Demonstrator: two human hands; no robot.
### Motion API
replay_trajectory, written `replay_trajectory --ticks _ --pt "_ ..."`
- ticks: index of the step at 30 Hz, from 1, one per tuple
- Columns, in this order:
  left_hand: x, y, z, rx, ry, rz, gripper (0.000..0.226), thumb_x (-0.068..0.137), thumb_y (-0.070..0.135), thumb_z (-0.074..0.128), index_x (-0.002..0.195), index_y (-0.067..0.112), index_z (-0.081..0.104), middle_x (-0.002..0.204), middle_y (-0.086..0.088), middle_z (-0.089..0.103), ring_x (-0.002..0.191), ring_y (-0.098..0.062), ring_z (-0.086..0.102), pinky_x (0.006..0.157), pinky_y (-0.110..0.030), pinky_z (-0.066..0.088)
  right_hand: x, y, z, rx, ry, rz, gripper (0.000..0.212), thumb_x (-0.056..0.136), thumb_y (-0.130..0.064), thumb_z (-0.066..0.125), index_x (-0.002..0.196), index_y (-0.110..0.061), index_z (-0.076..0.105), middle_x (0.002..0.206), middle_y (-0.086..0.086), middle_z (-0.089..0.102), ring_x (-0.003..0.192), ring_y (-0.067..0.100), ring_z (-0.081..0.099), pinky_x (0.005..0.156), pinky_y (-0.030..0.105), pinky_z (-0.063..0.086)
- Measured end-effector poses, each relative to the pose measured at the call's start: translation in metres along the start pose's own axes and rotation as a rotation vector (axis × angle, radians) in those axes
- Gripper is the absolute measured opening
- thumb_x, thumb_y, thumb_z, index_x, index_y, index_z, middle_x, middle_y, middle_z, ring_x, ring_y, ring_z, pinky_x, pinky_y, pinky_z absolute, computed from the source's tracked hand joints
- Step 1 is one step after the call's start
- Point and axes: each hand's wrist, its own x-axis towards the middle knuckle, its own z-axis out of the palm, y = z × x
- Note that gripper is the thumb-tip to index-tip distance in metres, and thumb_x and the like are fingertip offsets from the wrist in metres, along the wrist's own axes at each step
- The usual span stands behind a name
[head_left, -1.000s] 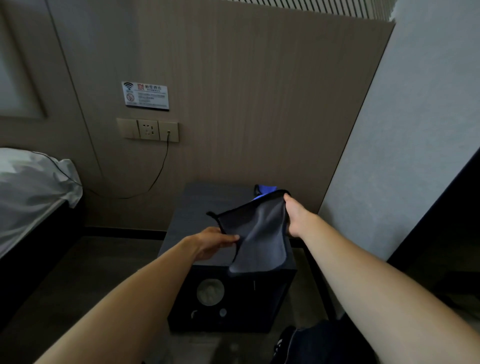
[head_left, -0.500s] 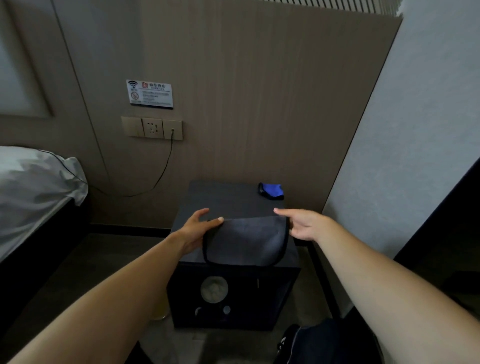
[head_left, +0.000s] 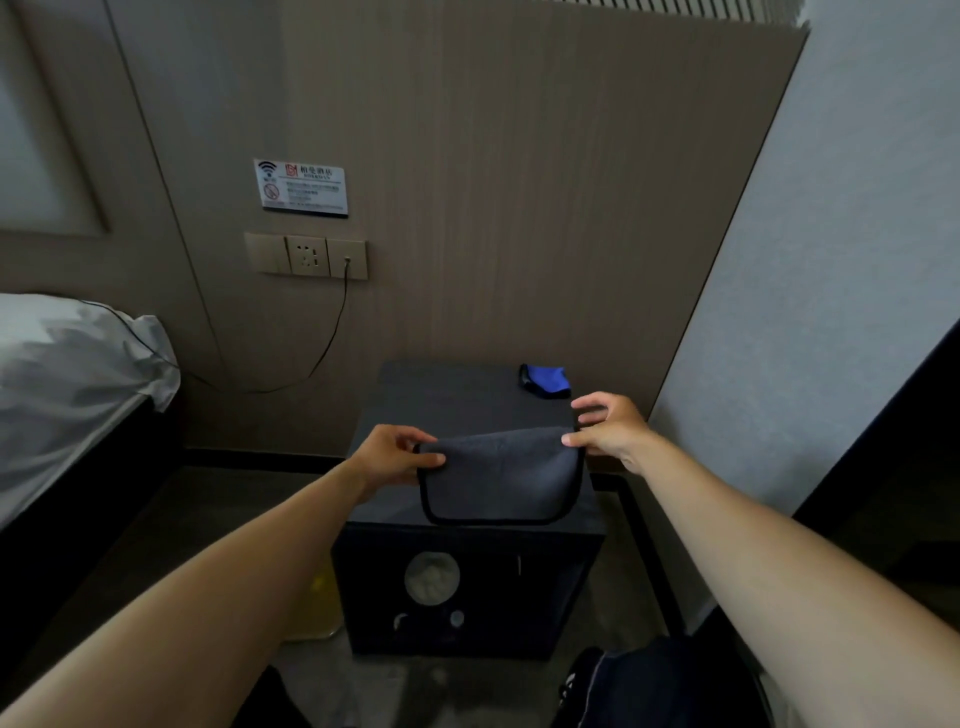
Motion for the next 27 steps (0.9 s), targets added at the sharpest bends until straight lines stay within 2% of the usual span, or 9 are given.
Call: replay_trajectory --ticks 4,6,9,12,14,18,23,27 --pt "0.004 0.003 0.005 0.130 0.066 0.064 0.018 0.080 0.015 0.081 0.092 0.002 0.074 0.064 0.000 0.054 0.059 -0.005 0.057 0.058 -0.018 0.050 0.007 0.006 0.003 -0.053 0.089 -0.113 0.045 0.066 0.003 0.087 0.098 -0.022 0.069 0.102 0.004 0.066 0.096 0.017 0.065 0.080 0.030 0.053" --pt "0.006 0.007 0.007 0.184 0.109 0.111 0.017 0.081 0.019 0.080 0.091 0.006 0.074 0.071 -0.001 0.061 0.066 -0.008 0.058 0.061 -0.018 0.047 0.011 0.009 0.004 -0.092 0.069 -0.162 0.042 0.068 0.005 0.084 0.094 -0.025 0.070 0.099 0.001 0.071 0.099 0.016 0.067 0.085 0.029 0.053" --pt "0.009 0.022 0.017 0.068 0.154 0.135 0.021 0.087 0.014 0.073 0.102 0.000 0.069 0.088 -0.009 0.067 0.083 -0.016 0.063 0.068 -0.021 0.052 0.013 0.012 0.006 -0.160 0.040 -0.213 0.035 0.076 0.006 0.077 0.090 -0.026 0.072 0.098 0.001 0.074 0.098 0.014 0.069 0.088 0.029 0.055" --pt "0.010 0.041 0.030 0.015 0.210 0.183 0.023 0.089 0.021 0.072 0.104 0.005 0.067 0.092 -0.007 0.069 0.084 -0.018 0.065 0.073 -0.029 0.054 0.013 0.012 0.011 -0.287 0.004 -0.215 0.029 0.084 0.000 0.072 0.101 -0.023 0.072 0.098 -0.002 0.072 0.097 0.014 0.068 0.086 0.027 0.052" --pt "0.013 0.049 0.036 0.013 0.233 0.243 0.024 0.087 0.026 0.074 0.101 0.007 0.069 0.095 -0.009 0.072 0.088 -0.019 0.068 0.080 -0.035 0.056 0.011 0.010 0.017 -0.340 -0.074 -0.240 0.032 0.082 -0.006 0.077 0.107 -0.024 0.069 0.101 -0.004 0.070 0.101 0.014 0.067 0.089 0.031 0.053" --pt "0.016 0.058 0.046 0.135 0.153 0.359 0.020 0.079 0.025 0.082 0.089 0.010 0.073 0.085 -0.009 0.074 0.082 -0.023 0.070 0.079 -0.041 0.056 0.005 -0.005 0.032 -0.185 -0.247 -0.286 0.042 0.073 -0.009 0.086 0.106 -0.025 0.067 0.105 -0.004 0.072 0.105 0.012 0.067 0.097 0.035 0.053" --pt "0.014 0.067 0.048 0.363 -0.039 0.397 0.019 0.074 0.031 0.085 0.085 0.018 0.076 0.078 0.002 0.074 0.076 -0.010 0.070 0.074 -0.035 0.058 0.000 -0.019 0.049 -0.113 -0.429 -0.237 0.043 0.072 -0.015 0.087 0.110 -0.023 0.070 0.109 -0.001 0.074 0.108 0.014 0.068 0.099 0.033 0.051" --pt "0.011 0.074 0.042 0.524 0.030 0.457 0.021 0.075 0.033 0.084 0.089 0.019 0.077 0.081 0.007 0.074 0.077 -0.002 0.068 0.073 -0.027 0.055 -0.005 -0.021 0.057 -0.178 -0.472 -0.203 0.030 0.073 -0.022 0.086 0.101 -0.017 0.076 0.097 0.002 0.077 0.096 0.018 0.071 0.090 0.032 0.054"
